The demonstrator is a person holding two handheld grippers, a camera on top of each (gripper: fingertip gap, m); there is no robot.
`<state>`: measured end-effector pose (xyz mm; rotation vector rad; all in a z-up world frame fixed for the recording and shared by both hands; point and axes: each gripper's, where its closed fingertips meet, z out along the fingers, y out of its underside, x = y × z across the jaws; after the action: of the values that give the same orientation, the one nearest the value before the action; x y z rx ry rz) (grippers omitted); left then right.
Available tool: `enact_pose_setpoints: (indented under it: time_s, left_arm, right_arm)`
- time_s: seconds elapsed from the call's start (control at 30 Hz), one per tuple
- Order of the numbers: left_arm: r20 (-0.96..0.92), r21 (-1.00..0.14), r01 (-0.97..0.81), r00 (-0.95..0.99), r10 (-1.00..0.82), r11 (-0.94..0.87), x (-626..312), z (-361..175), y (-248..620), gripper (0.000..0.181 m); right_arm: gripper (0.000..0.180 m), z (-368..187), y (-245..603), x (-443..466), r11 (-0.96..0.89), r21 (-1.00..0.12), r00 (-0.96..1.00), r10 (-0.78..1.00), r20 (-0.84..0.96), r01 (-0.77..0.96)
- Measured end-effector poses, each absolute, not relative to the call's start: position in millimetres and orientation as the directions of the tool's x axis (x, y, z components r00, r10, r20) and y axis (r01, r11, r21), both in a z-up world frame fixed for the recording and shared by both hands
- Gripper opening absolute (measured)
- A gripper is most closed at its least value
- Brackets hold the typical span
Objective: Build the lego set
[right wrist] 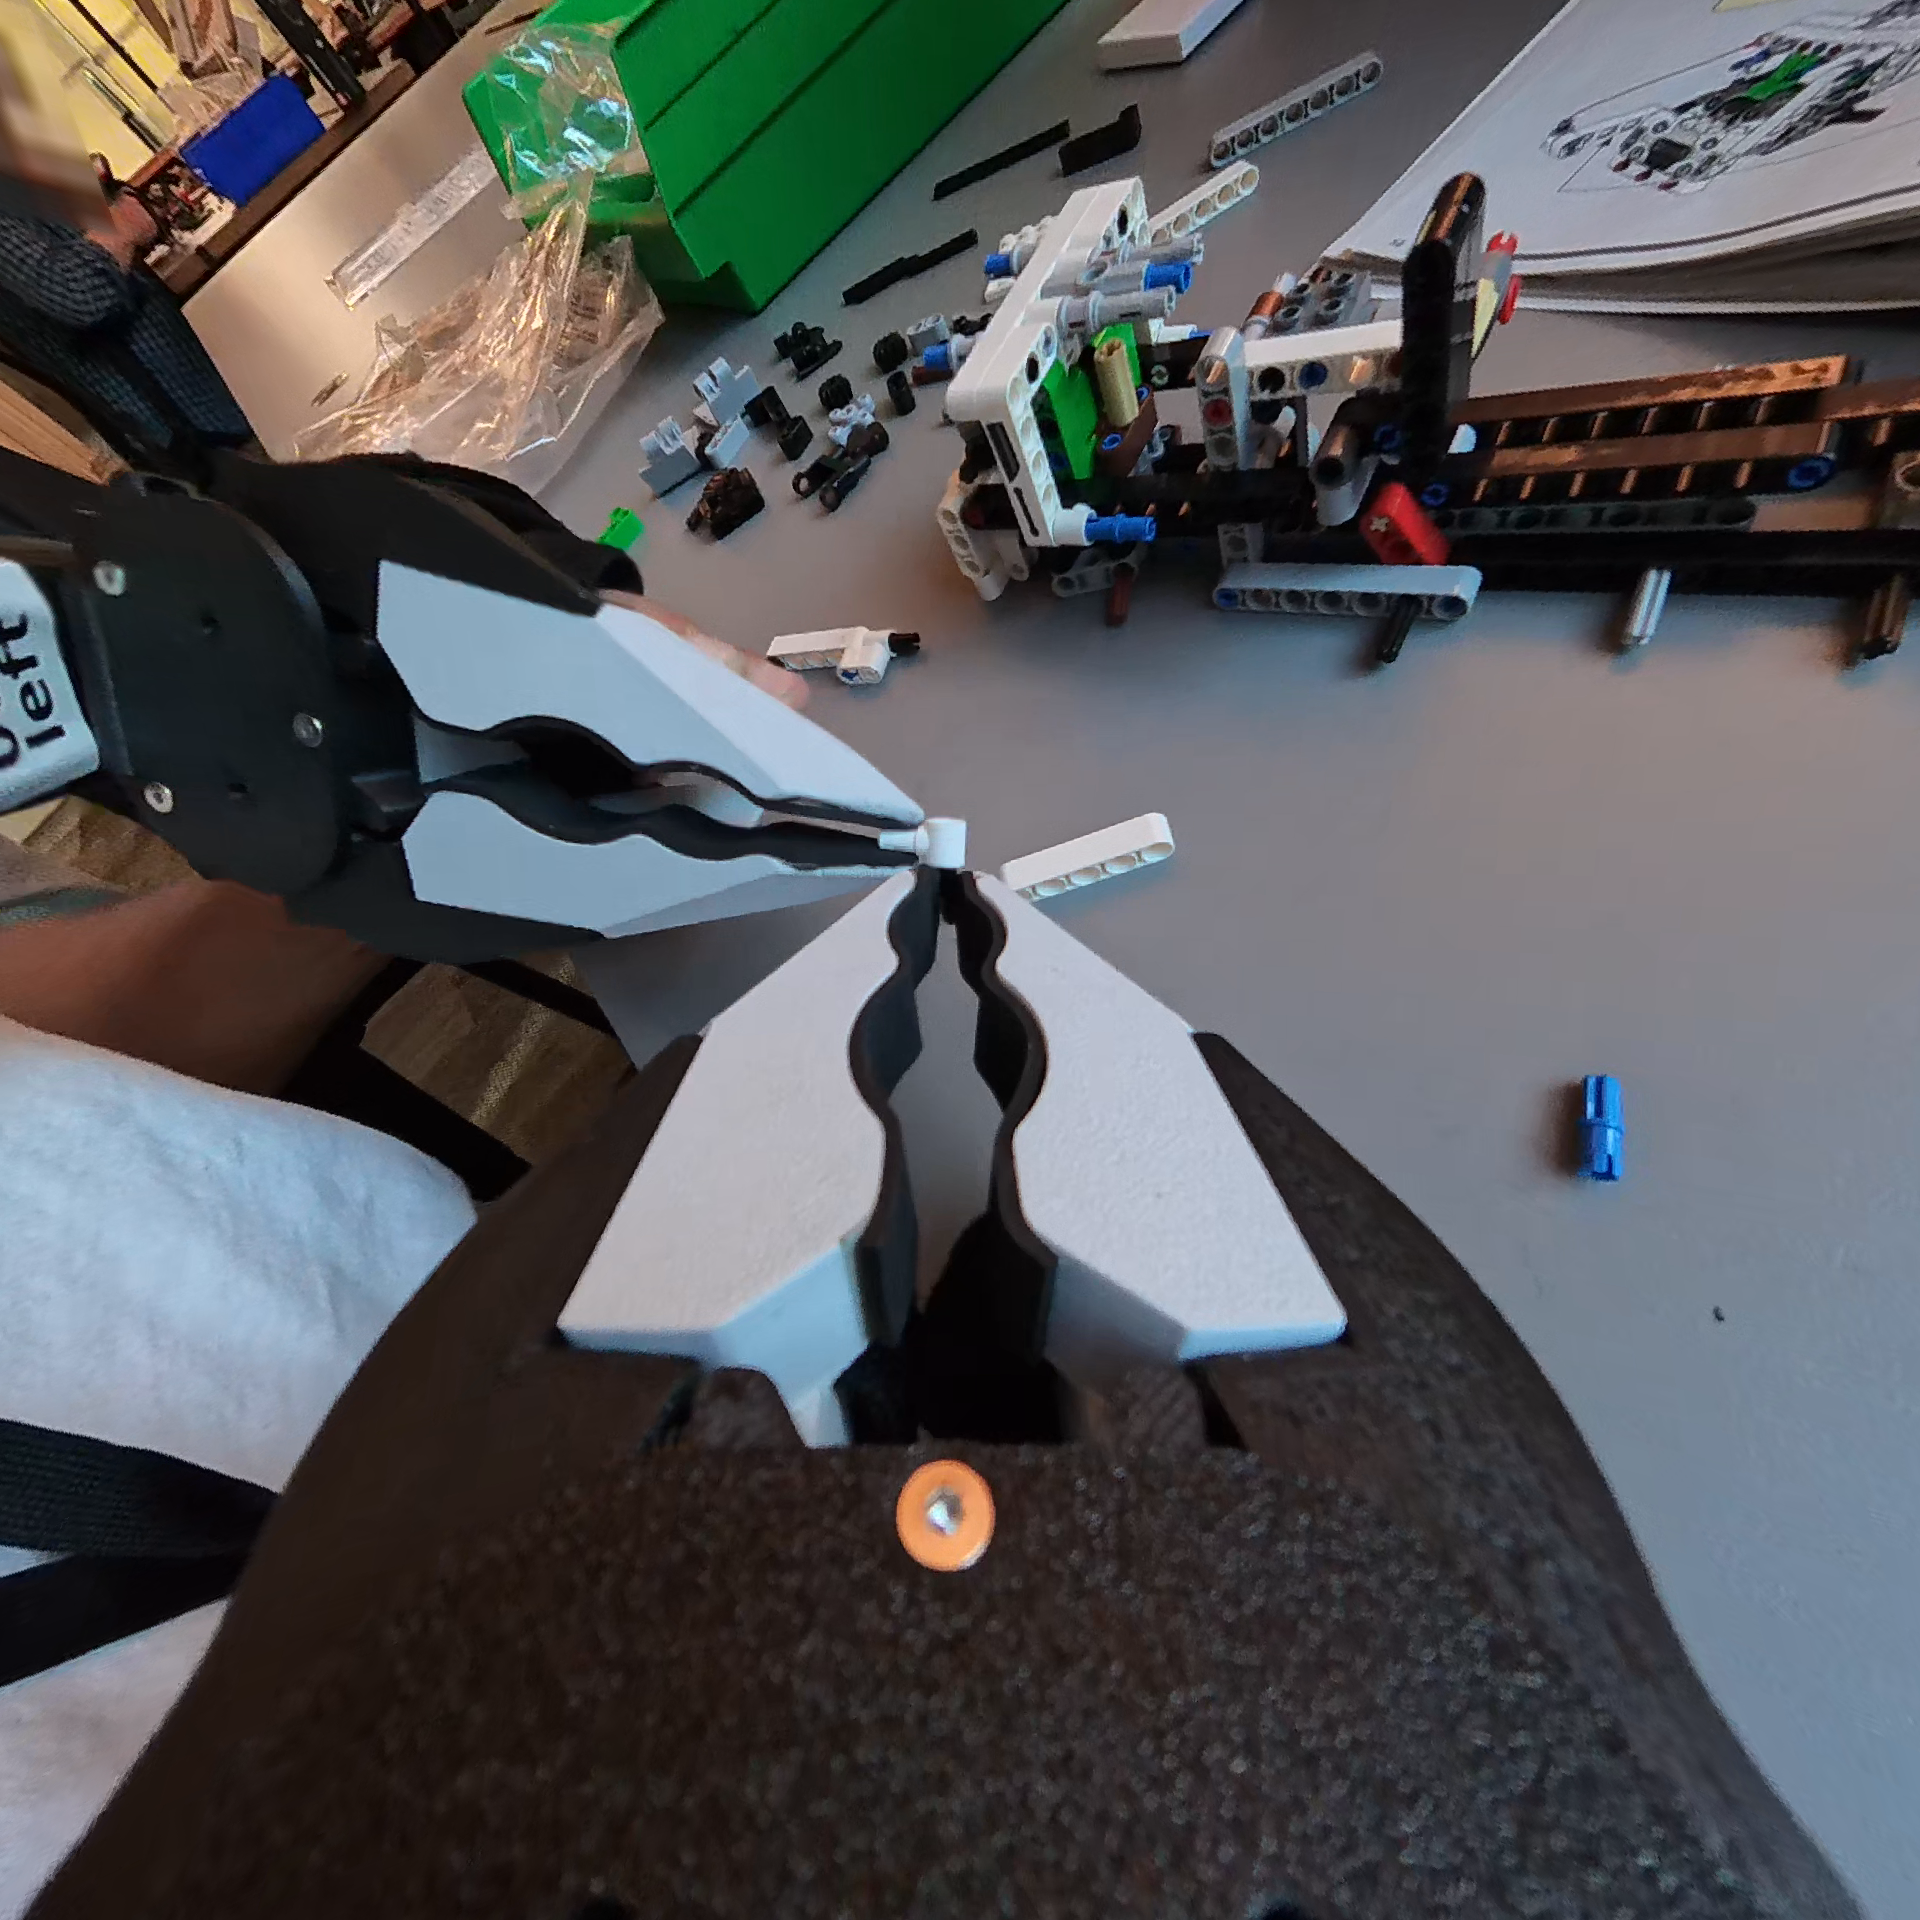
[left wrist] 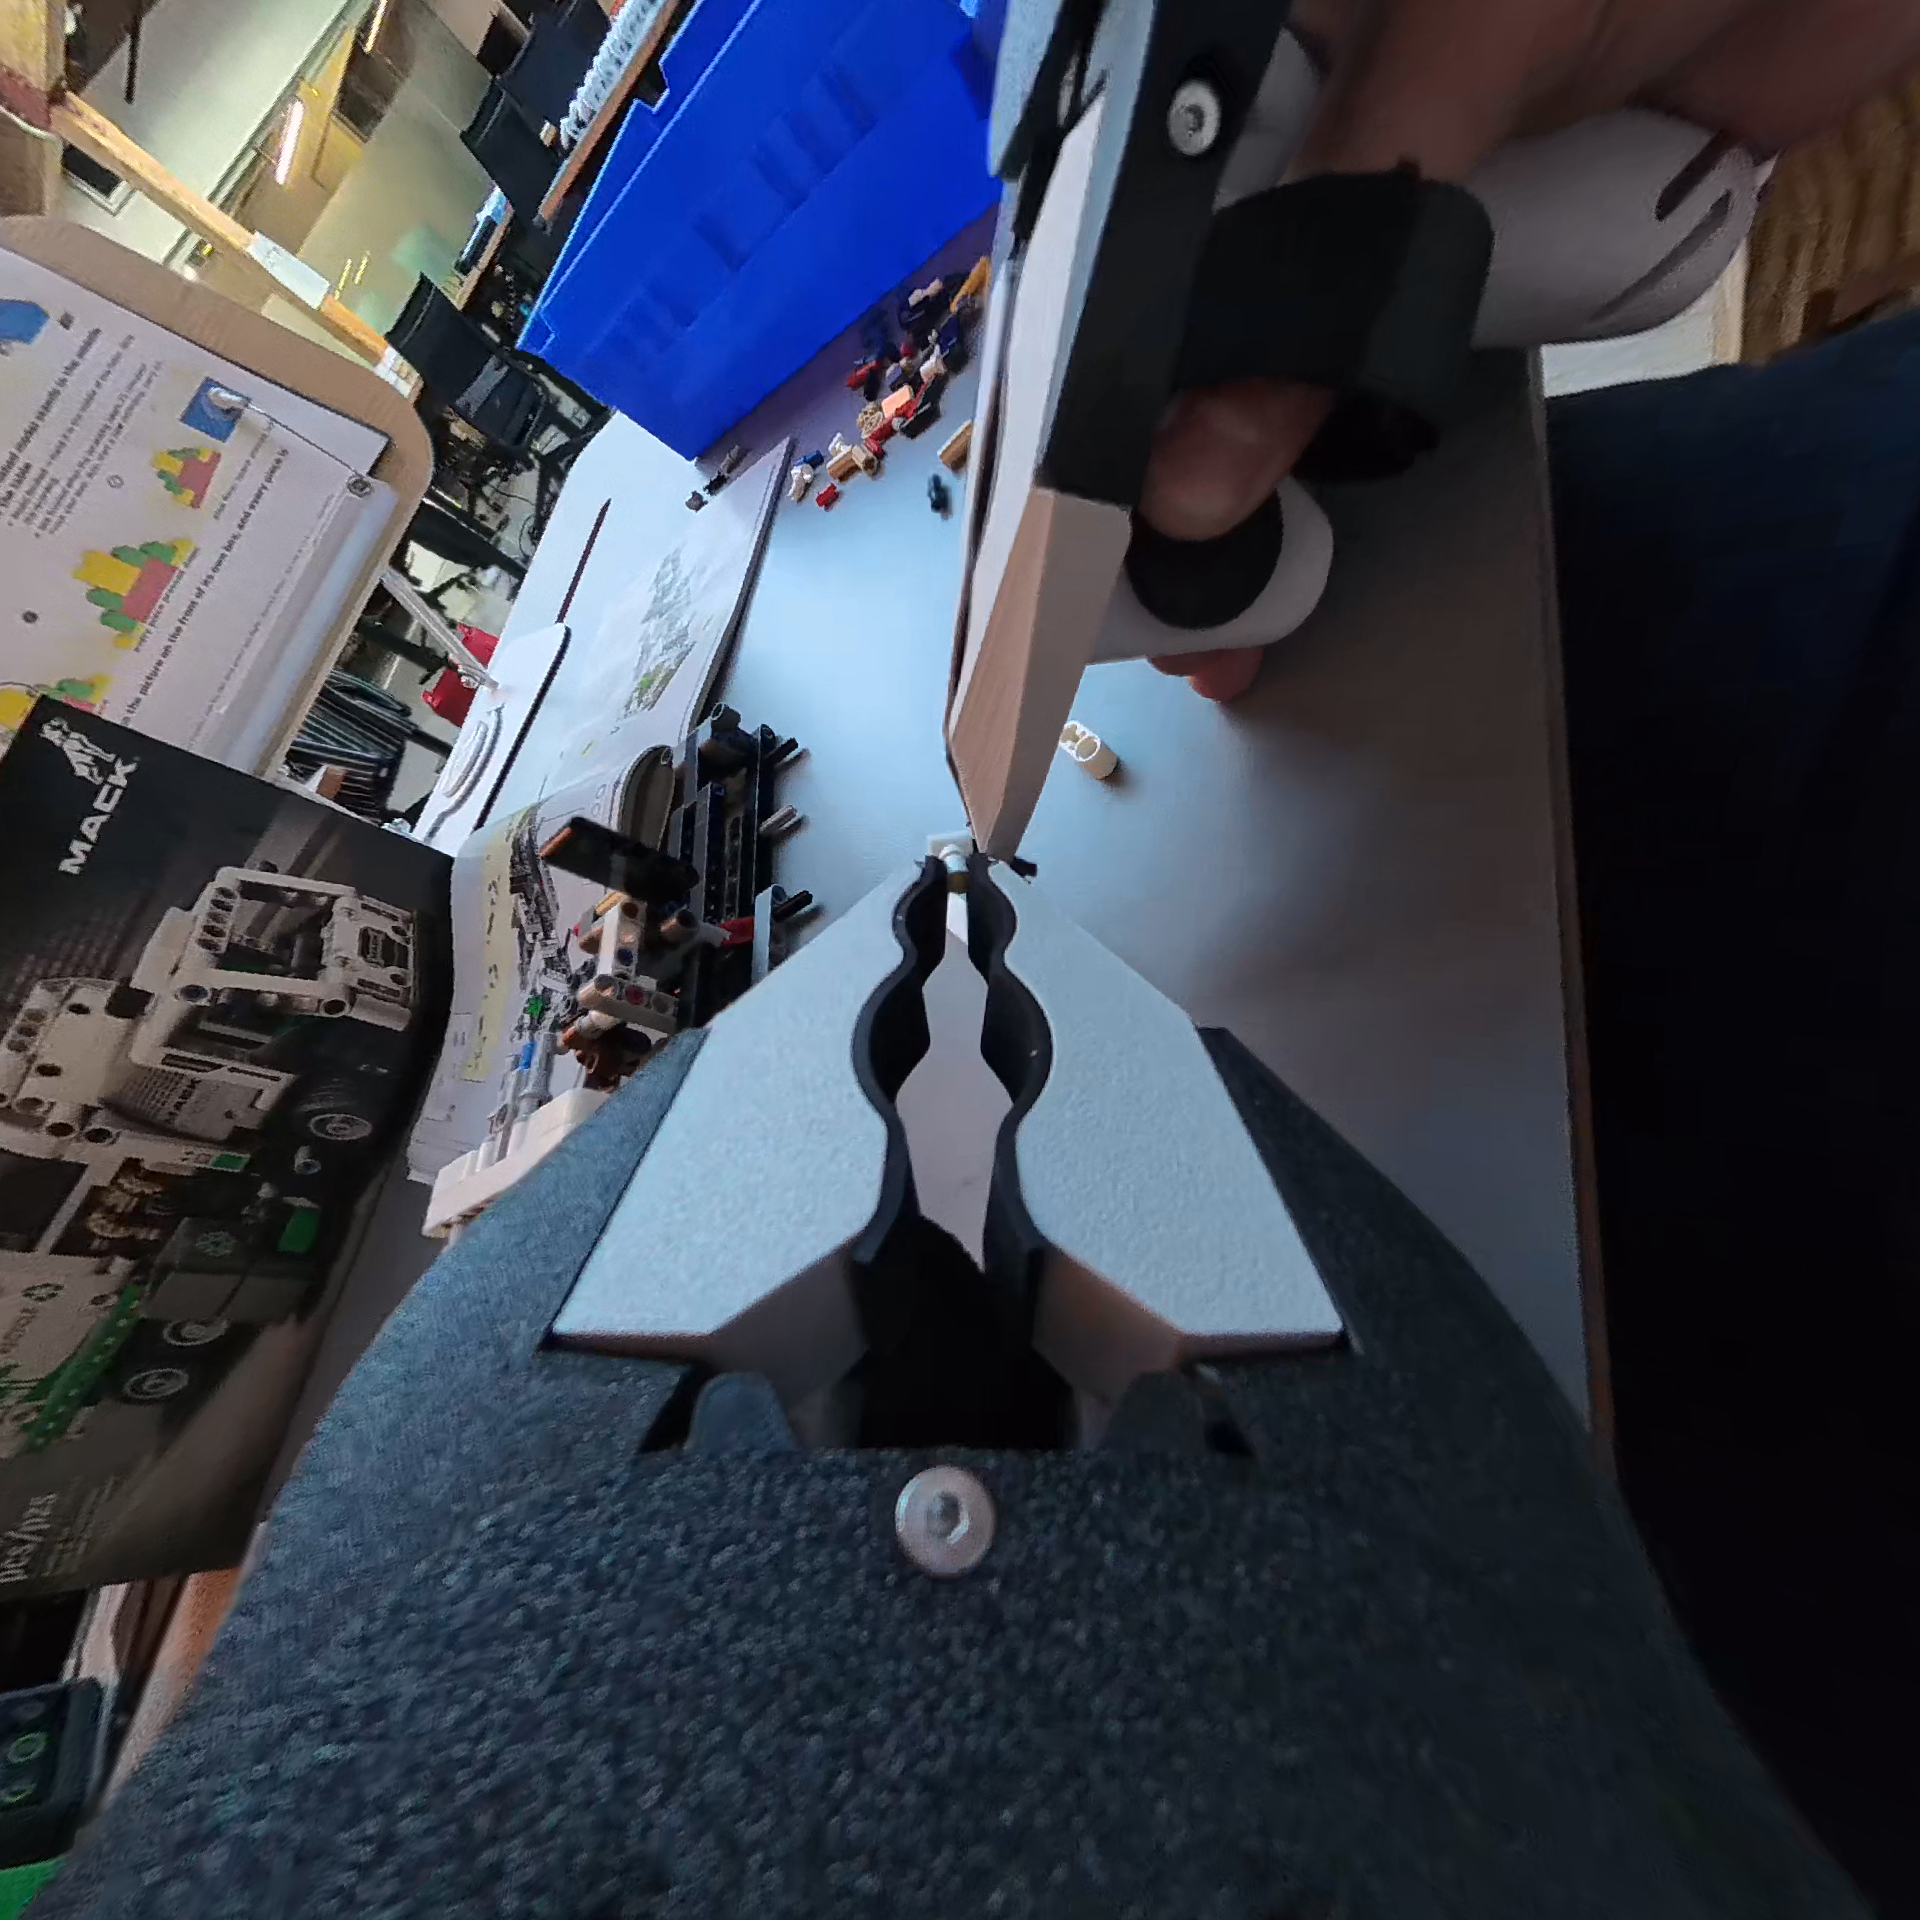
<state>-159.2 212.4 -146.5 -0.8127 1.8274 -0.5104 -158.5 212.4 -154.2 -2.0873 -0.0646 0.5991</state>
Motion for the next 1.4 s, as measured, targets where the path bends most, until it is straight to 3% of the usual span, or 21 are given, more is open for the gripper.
enact_pose_setpoints:
  time_s: [0.07, 0.33, 0.53, 0.63, 0.77, 0.93, 1.4]
  left_arm:
    - [-0.663, -0.639, -0.306, -0.248, -0.707, 0.706, -158.9, -147.9, 212.2, 0.002]
    - [-0.431, -0.804, -0.335, -0.243, -0.869, 0.492, -159.7, -144.2, 218.3, 0.002]
    - [-0.225, -0.902, -0.308, -0.261, -0.939, 0.302, -162.2, -132.4, 223.9, 0.001]
    - [-0.133, -0.919, -0.322, -0.291, -0.947, 0.228, -161.3, -131.2, 222.2, 0.001]
    - [0.001, -0.938, -0.323, -0.365, -0.931, 0.125, -160.1, -125.9, 209.2, 0.002]
    - [0.020, -0.932, -0.341, -0.389, -0.921, 0.124, -160.5, -128.5, 206.1, 0.002]
    - [0.060, -0.931, -0.350, -0.435, -0.899, 0.107, -162.8, -128.1, 200.6, 0.002]
  right_arm:
    - [0.000, -154.6, 212.5, -158.3, -0.572, -0.798, 0.876, 0.269, -0.401, -0.189]
    - [0.001, -148.7, 215.8, -158.3, -0.540, -0.828, 0.880, 0.309, -0.361, -0.151]
    - [0.023, -129.0, 209.5, -152.7, -0.433, -0.897, 0.848, 0.440, -0.297, -0.089]
    - [0.040, -117.5, 203.5, -160.0, -0.285, -0.955, 0.808, 0.580, -0.105, 0.080]
    - [0.044, -133.0, 204.2, -163.8, -0.216, -0.916, 0.735, 0.668, 0.114, 0.338]
    - [0.042, -140.6, 209.2, -160.0, -0.153, -0.888, 0.676, 0.706, 0.208, 0.434]
    - [0.029, -138.3, 205.2, -167.0, -0.101, -0.891, 0.619, 0.754, 0.221, 0.442]
